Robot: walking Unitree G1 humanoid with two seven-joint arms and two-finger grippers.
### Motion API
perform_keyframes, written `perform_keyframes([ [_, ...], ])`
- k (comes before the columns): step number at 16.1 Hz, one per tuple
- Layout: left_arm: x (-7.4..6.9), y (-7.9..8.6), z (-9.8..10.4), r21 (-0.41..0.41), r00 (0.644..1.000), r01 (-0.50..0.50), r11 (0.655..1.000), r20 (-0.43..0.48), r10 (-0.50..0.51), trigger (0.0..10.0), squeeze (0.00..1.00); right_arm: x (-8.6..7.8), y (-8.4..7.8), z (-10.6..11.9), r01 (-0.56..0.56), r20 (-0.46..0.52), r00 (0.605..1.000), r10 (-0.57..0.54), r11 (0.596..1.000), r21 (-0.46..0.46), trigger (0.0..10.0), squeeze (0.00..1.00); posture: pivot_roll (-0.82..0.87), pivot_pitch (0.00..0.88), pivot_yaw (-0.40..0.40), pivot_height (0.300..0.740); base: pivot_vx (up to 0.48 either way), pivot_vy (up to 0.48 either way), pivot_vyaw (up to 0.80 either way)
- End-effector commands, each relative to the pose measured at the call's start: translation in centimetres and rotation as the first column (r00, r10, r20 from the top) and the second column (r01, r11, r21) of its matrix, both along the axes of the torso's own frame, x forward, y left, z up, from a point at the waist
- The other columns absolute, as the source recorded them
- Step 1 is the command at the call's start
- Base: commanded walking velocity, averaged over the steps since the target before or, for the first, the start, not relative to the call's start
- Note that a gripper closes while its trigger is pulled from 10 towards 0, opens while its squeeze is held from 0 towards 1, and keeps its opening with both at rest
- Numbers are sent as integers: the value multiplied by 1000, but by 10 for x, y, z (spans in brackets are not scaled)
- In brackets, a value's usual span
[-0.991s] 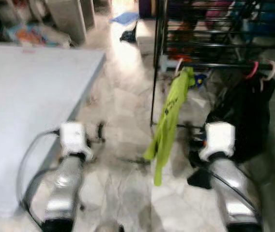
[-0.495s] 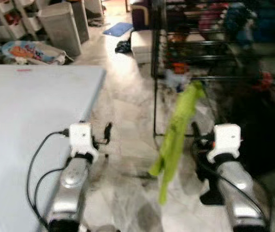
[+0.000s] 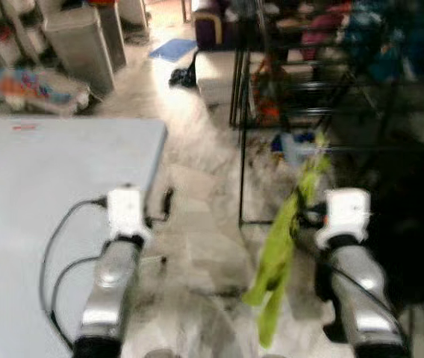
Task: Hang hanger
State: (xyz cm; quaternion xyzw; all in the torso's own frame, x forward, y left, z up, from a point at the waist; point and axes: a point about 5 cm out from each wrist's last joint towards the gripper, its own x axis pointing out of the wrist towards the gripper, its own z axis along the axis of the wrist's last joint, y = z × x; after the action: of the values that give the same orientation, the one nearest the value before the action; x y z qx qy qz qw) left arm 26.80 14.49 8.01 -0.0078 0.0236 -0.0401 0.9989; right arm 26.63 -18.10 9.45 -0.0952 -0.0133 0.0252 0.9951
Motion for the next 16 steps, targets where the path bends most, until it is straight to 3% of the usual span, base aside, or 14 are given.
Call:
perform_keyframes([
  [1, -1, -1, -1, 2, 1000, -2, 1000, -5, 2, 10000, 0, -1, -4, -3, 8, -18, 1000, -8, 1000, -7, 10000, 0, -34, 0, 40, 740, 0, 0, 0],
  [4, -2, -2, -1, 2, 1000, -1, 1000, -9, 1, 10000, 0, -2, -5, -7, 31, -46, 998, -33, 999, -26, 10000, 0, -33, 0, 36, 740, 0, 0, 0],
  [6, -2, -3, -2, 3, 1000, 4, 1000, -15, -3, 10000, 0, -6, -7, -23, 51, -155, 986, -55, 998, -32, 10000, 0, -34, 0, 36, 740, 0, 0, 0],
  [8, -3, -3, -3, 5, 1000, 10, 1000, -21, -10, 10000, 0, -5, -9, -32, 71, -203, 976, -78, 997, -44, 10000, 0, -35, 0, 34, 740, 0, 0, 0],
  [13, -1, -6, -5, 2, 999, 23, 1000, -29, -23, 10000, 0, 11, -13, -47, 125, -313, 940, -139, 990, -66, 10000, 0, -34, 0, 33, 740, 0, 0, 0],
  [16, 2, -9, -4, 3, 999, 38, 999, -27, -38, 10000, 0, 32, -6, -49, 136, -335, 932, -140, 990, -36, 10000, 0, -35, 0, 38, 740, 0, 0, 0],
])
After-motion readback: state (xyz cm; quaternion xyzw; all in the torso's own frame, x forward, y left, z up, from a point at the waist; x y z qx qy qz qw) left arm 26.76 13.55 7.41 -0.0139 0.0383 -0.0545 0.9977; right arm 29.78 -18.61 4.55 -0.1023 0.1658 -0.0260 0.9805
